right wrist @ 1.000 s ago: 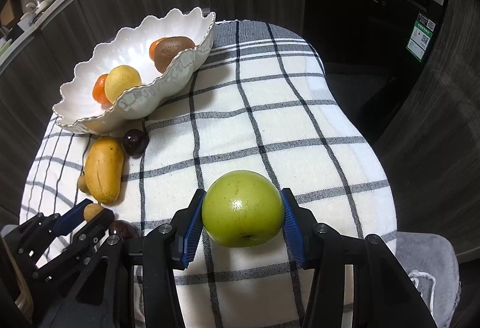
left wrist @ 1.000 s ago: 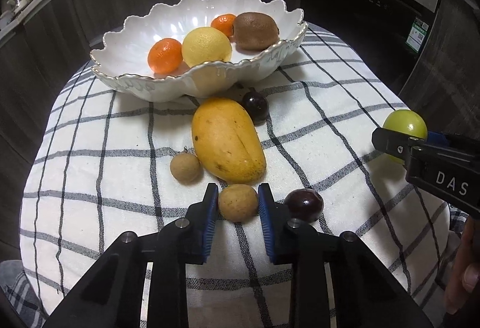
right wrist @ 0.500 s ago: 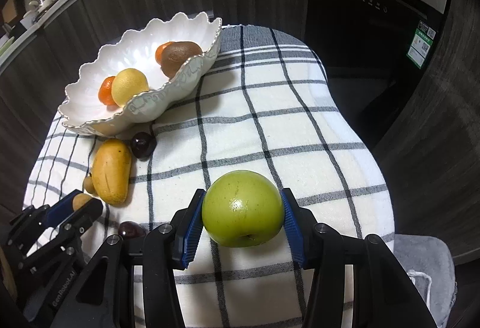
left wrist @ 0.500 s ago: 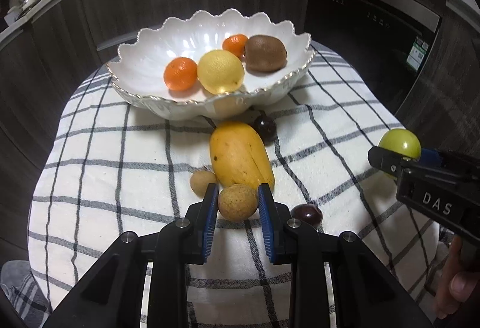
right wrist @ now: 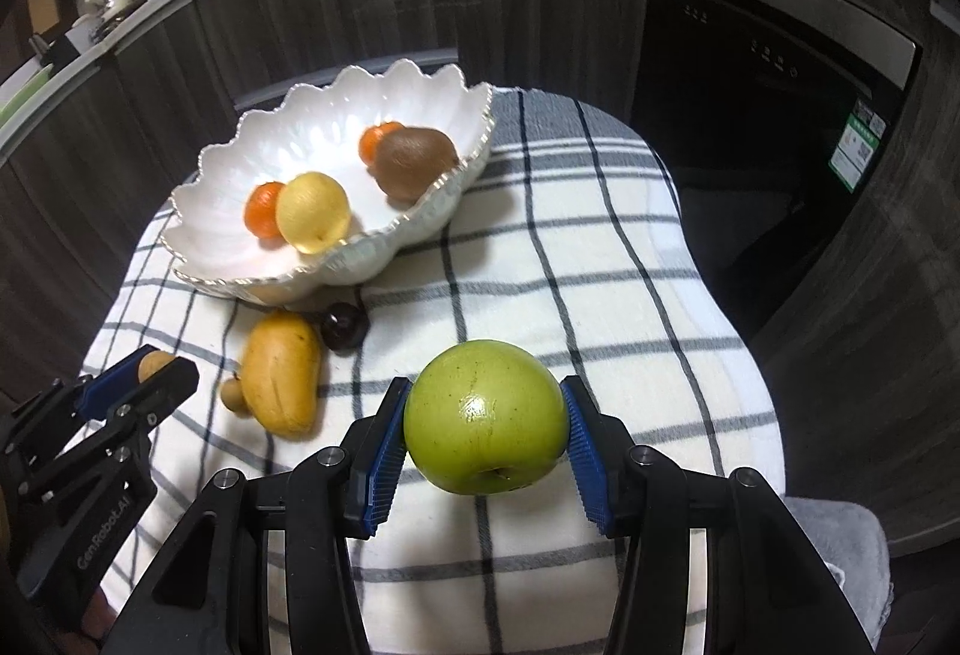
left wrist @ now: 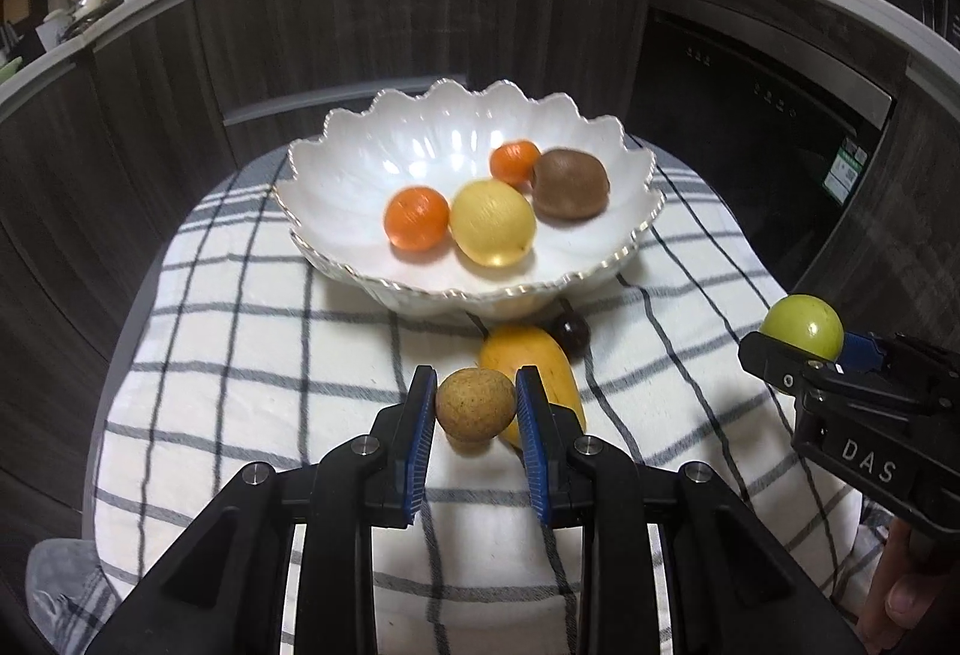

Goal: Organize fruits
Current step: 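Carry the longan and apple over the bowl and open both tools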

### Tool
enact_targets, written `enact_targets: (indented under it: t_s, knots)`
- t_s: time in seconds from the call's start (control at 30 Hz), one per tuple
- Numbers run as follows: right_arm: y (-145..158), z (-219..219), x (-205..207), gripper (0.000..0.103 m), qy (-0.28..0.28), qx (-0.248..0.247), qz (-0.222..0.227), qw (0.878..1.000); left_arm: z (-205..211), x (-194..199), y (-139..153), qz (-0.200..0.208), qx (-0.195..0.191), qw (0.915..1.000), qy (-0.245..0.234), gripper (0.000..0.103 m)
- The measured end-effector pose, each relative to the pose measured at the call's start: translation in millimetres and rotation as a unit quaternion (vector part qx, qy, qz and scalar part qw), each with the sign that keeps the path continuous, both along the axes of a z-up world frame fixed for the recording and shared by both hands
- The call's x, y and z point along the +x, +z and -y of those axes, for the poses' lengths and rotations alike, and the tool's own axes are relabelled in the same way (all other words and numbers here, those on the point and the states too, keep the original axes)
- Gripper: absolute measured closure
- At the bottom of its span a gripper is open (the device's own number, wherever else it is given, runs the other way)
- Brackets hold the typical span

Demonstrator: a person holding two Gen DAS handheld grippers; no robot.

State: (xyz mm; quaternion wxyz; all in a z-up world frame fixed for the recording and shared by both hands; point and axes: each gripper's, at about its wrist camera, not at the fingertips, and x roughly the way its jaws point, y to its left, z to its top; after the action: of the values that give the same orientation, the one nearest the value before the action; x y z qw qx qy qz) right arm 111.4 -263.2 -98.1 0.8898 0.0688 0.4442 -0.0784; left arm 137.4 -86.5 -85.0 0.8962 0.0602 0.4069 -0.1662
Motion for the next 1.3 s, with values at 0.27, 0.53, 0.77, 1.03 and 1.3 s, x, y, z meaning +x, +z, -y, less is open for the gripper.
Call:
enact_targets:
  t_s: [0.27, 0.53, 0.77, 1.03, 1.3]
  knots:
    - [19, -8, 13, 0.053, 0.014, -0.006, 0.020, 1.000, -8, 18, 19, 0.022, -0.006, 0.9997, 0.011, 0.076]
    - [38, -10, 37, 0.053, 0.020, -0.011, 0.042, 0.999, -11, 46, 34, 0.031, -0.015, 0.9993, 0.014, 0.076]
    - [44, -13, 64, 0.053, 0.025, -0.015, 0.050, 0.998, -13, 75, 31, 0.029, -0.018, 0.9992, 0.020, 0.076]
    - [40, -19, 96, 0.053, 0.035, -0.014, 0.045, 0.998, -16, 108, 19, 0.017, -0.021, 0.9992, 0.029, 0.076]
    - [23, -25, 120, 0.053, 0.043, -0.011, 0.028, 0.999, -18, 128, 3, -0.003, -0.024, 0.9991, 0.034, 0.076]
